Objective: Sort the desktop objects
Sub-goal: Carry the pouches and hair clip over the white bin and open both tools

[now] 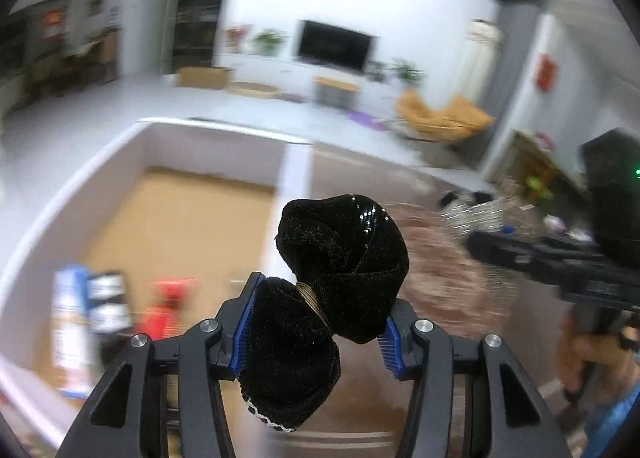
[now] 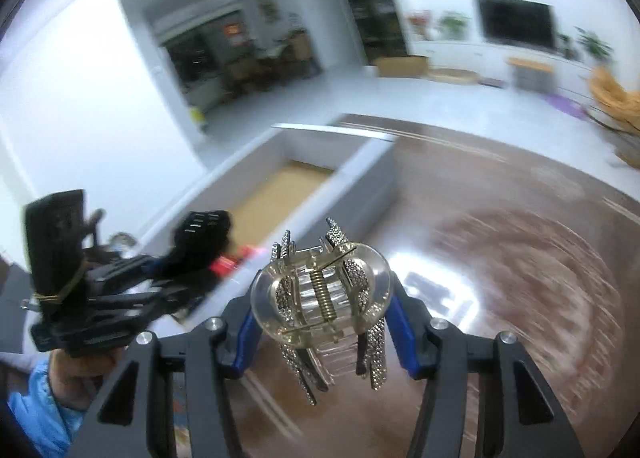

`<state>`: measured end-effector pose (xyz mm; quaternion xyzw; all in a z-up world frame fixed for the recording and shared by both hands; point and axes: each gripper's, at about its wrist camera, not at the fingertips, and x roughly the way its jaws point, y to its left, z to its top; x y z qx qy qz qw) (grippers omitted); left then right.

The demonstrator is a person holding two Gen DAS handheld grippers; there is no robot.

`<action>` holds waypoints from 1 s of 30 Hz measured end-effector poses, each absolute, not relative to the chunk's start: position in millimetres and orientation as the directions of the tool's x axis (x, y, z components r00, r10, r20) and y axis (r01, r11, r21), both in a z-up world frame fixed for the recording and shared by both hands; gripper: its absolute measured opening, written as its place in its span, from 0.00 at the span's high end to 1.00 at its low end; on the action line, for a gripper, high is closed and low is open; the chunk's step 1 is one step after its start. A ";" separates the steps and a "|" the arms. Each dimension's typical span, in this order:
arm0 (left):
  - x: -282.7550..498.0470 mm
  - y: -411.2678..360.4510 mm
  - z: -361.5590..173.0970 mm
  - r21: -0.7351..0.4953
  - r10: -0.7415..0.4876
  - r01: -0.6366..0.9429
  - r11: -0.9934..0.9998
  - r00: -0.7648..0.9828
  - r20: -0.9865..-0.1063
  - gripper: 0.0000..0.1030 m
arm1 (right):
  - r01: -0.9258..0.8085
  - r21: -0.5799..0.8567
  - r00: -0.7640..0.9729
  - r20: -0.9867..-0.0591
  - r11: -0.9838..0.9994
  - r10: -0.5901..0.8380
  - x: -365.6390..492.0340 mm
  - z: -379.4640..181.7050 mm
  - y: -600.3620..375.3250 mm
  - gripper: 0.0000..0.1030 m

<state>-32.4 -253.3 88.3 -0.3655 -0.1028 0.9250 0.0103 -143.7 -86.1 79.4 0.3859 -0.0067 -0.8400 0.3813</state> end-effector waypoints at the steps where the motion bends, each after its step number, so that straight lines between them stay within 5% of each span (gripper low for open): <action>1: -33.5 -272.6 84.4 -0.184 0.057 0.100 -0.978 -0.718 -0.694 0.50 | 0.660 0.308 -0.390 -0.639 -0.685 -0.663 -145.1 84.1 -115.0 0.46; 7: -37.1 -342.6 33.0 -0.139 -0.038 0.262 -0.955 -0.574 -0.818 0.50 | 0.749 0.267 -0.278 -0.705 -0.607 -0.652 -149.1 72.8 -253.2 0.46; 12: -33.3 -358.6 7.2 -0.116 -0.081 0.353 -0.928 -0.496 -0.864 0.37 | 0.753 0.216 -0.206 -0.819 -0.621 -0.535 -151.9 25.0 -307.1 0.44; 15: -27.5 -362.2 6.7 -0.130 -0.072 0.356 -0.925 -0.502 -0.862 0.21 | 0.743 0.195 -0.180 -0.863 -0.640 -0.472 -158.3 7.5 -319.2 0.20; 17: -25.1 -359.1 12.7 -0.096 -0.111 0.359 -0.929 -0.514 -0.851 0.01 | 0.740 0.194 -0.200 -0.851 -0.644 -0.486 -158.0 17.8 -315.8 0.11; 22: -13.9 -347.3 39.3 -0.021 -0.228 0.400 -0.916 -0.564 -0.793 0.00 | 0.741 0.134 -0.275 -0.834 -0.658 -0.479 -159.2 65.3 -299.2 0.00; 30: -9.7 -335.0 50.7 0.035 -0.335 0.487 -0.873 -0.545 -0.768 0.00 | 0.719 0.033 -0.339 -0.856 -0.695 -0.390 -162.1 57.2 -275.4 0.00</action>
